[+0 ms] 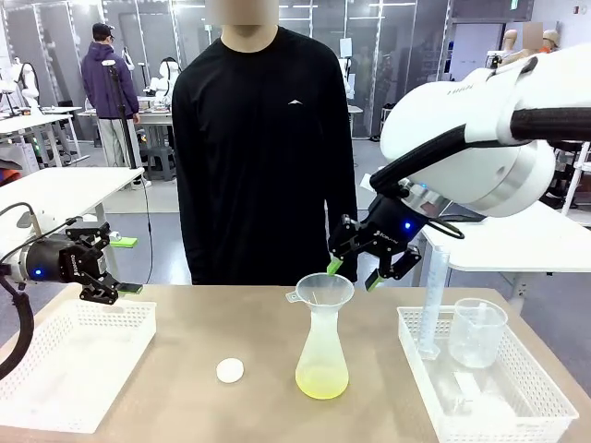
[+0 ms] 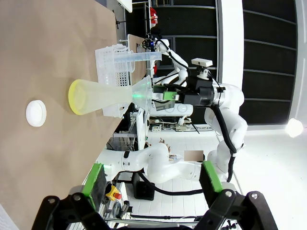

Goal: Prepare the solutions needed for the experiment.
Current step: Once the solution is in the Big flask , pick up the Plastic Funnel and place it back into the right Organizing basket.

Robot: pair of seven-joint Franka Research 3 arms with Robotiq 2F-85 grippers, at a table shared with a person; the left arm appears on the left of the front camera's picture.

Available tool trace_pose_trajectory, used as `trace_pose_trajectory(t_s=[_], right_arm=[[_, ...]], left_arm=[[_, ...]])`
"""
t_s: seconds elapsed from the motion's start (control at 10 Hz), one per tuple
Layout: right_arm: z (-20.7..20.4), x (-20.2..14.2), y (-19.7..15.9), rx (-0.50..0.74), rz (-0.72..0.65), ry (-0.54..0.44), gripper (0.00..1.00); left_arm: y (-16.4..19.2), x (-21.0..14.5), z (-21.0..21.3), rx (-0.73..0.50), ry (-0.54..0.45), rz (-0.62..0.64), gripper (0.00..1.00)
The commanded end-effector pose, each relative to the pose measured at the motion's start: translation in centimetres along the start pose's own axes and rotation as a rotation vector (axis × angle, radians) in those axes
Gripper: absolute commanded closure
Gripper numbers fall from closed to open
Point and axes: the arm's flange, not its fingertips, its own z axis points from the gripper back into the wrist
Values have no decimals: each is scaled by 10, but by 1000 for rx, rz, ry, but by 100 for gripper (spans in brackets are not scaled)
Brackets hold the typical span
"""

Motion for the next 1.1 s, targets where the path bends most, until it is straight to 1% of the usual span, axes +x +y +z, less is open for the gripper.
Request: trace_pose_trajectory(t_s=[0.0,0.1,0.3,0.6,0.7,0.8,0.9,1.0], right_arm=[[-13,4,0,-31,-53,-3,24],[-19,8,-2,-2,-54,20,24],[-33,16,-7,-1,-75,39,24],[-37,17,-9,29,-100,67,24],[-34,16,-10,31,-121,57,41],[-33,15,-9,37,-121,59,42],[-32,14,-7,40,-122,60,59],[-33,14,-7,39,-131,78,60]], left_arm=[[-1,1,-1,14,-10,-8,0],[-1,1,-1,14,-10,-8,0],[-1,1,-1,14,-10,-8,0],[-1,1,-1,14,-10,-8,0],[-1,1,-1,14,-10,-8,0],[-1,1,-1,14,-10,-8,0],[-1,1,-1,14,-10,-8,0],[-1,1,-1,14,-10,-8,0]])
